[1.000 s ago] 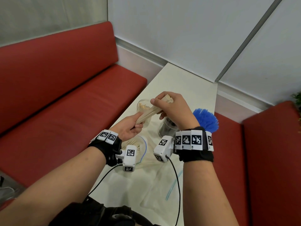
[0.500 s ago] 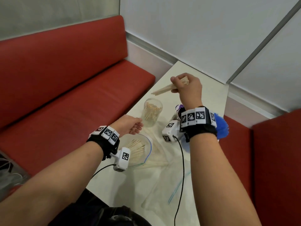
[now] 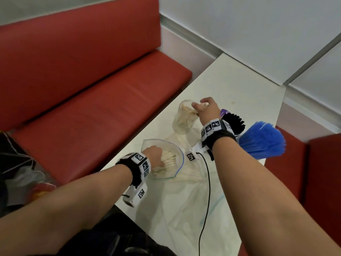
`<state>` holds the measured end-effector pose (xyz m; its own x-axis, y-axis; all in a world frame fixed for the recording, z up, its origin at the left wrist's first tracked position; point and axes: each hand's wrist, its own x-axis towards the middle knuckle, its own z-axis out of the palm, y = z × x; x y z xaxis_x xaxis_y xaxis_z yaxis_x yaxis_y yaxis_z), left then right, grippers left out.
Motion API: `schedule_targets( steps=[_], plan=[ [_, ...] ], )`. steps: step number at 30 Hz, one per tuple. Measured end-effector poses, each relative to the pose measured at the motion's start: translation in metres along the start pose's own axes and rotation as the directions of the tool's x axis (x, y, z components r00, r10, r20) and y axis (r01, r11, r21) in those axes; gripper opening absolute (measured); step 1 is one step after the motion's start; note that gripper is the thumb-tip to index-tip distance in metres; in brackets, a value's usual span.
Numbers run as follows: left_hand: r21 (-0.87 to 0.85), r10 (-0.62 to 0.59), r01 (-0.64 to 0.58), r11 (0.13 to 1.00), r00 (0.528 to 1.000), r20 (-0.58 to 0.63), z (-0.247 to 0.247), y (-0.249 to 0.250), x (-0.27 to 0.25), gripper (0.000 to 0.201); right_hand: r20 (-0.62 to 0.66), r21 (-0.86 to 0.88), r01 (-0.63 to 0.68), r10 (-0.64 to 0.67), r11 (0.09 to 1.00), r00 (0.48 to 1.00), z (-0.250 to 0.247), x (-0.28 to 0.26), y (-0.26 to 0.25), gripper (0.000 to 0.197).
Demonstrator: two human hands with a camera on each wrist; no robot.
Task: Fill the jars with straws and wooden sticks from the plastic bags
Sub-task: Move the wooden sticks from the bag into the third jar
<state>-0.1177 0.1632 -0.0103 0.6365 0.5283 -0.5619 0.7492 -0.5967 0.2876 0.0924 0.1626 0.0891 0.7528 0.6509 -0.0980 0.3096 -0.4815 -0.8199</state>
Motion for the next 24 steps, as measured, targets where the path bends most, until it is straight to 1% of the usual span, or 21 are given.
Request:
schedule_targets(
  steps=[3, 6, 7, 8, 9, 10, 11, 12, 13, 14, 15, 18, 19, 20, 21, 22, 23, 24],
  plan=[
    [0.079, -0.037, 0.035, 0.996, 0.999, 0.024, 0.016, -0.002, -0.001, 0.054, -0.018, -0.078, 0.064, -0.066, 0.995, 0.998, 0.004, -0.001, 0.004, 0.045],
    [0.116, -0.07, 0.069, 0.991, 0.997, 0.006, 0.022, 0.0, -0.004, 0.041, -0.103, -0.166, 0.152, -0.171, 0.974, 0.98, 0.011, -0.008, 0.008, 0.048],
    [0.127, -0.071, 0.071, 0.989, 0.997, -0.004, 0.022, 0.001, -0.004, 0.036, -0.114, -0.195, 0.186, -0.21, 0.963, 0.971, 0.014, -0.011, 0.01, 0.051],
    [0.145, -0.067, 0.068, 0.987, 0.998, -0.013, 0.023, 0.001, -0.005, 0.034, -0.093, -0.248, 0.221, -0.25, 0.943, 0.964, 0.019, -0.015, 0.013, 0.056],
    [0.169, -0.059, 0.061, 0.984, 0.998, -0.02, 0.022, 0.002, -0.006, 0.033, -0.036, -0.331, 0.258, -0.285, 0.908, 0.958, 0.024, -0.018, 0.018, 0.06],
    [0.197, -0.053, 0.057, 0.979, 0.998, -0.023, 0.021, 0.003, -0.007, 0.032, 0.054, -0.431, 0.292, -0.298, 0.854, 0.953, 0.029, -0.02, 0.024, 0.064],
    [0.223, -0.052, 0.055, 0.973, 0.998, -0.02, 0.019, 0.004, -0.009, 0.032, 0.158, -0.514, 0.317, -0.275, 0.797, 0.948, 0.034, -0.022, 0.032, 0.068],
    [0.241, -0.052, 0.054, 0.969, 0.999, -0.012, 0.017, 0.005, -0.011, 0.032, 0.254, -0.564, 0.328, -0.218, 0.758, 0.942, 0.038, -0.024, 0.038, 0.072],
    [0.253, -0.056, 0.054, 0.966, 0.998, -0.001, 0.015, 0.006, -0.012, 0.032, 0.318, -0.579, 0.323, -0.158, 0.749, 0.935, 0.04, -0.025, 0.042, 0.075],
    [0.26, -0.058, 0.054, 0.964, 0.998, 0.011, 0.013, 0.007, -0.012, 0.031, 0.34, -0.574, 0.31, -0.124, 0.758, 0.932, 0.04, -0.026, 0.044, 0.077],
    [0.264, -0.054, 0.046, 0.963, 0.998, 0.025, 0.011, 0.007, -0.012, 0.03, 0.327, -0.565, 0.3, -0.125, 0.768, 0.937, 0.039, -0.025, 0.044, 0.077],
    [0.286, -0.026, 0.012, 0.958, 0.999, 0.046, 0.004, 0.006, -0.015, 0.027, 0.249, -0.536, 0.322, -0.218, 0.78, 0.944, 0.031, -0.03, 0.035, 0.074],
    [0.294, -0.027, 0.009, 0.956, 0.998, 0.055, 0.001, 0.007, -0.017, 0.027, 0.221, -0.486, 0.345, -0.269, 0.803, 0.937, 0.028, -0.033, 0.032, 0.071],
    [0.298, -0.03, 0.013, 0.954, 0.998, 0.055, -0.004, 0.008, -0.019, 0.028, 0.176, -0.392, 0.35, -0.304, 0.851, 0.936, 0.026, -0.039, 0.028, 0.068],
    [0.295, -0.028, 0.013, 0.956, 0.999, 0.044, -0.009, 0.01, -0.019, 0.028, 0.127, -0.278, 0.331, -0.307, 0.902, 0.943, 0.025, -0.048, 0.024, 0.063],
    [0.274, -0.02, 0.011, 0.962, 0.999, 0.028, -0.014, 0.012, -0.018, 0.028, 0.111, -0.184, 0.302, -0.286, 0.935, 0.952, 0.024, -0.059, 0.021, 0.057],
    [0.265, -0.012, 0.007, 0.964, 1.0, 0.018, -0.019, 0.014, -0.019, 0.029, 0.153, -0.138, 0.285, -0.264, 0.948, 0.952, 0.024, -0.07, 0.02, 0.051],
    [0.262, -0.008, 0.005, 0.965, 1.0, 0.01, -0.023, 0.016, -0.02, 0.03, 0.247, -0.127, 0.287, -0.25, 0.949, 0.936, 0.026, -0.082, 0.02, 0.047]
  ],
)
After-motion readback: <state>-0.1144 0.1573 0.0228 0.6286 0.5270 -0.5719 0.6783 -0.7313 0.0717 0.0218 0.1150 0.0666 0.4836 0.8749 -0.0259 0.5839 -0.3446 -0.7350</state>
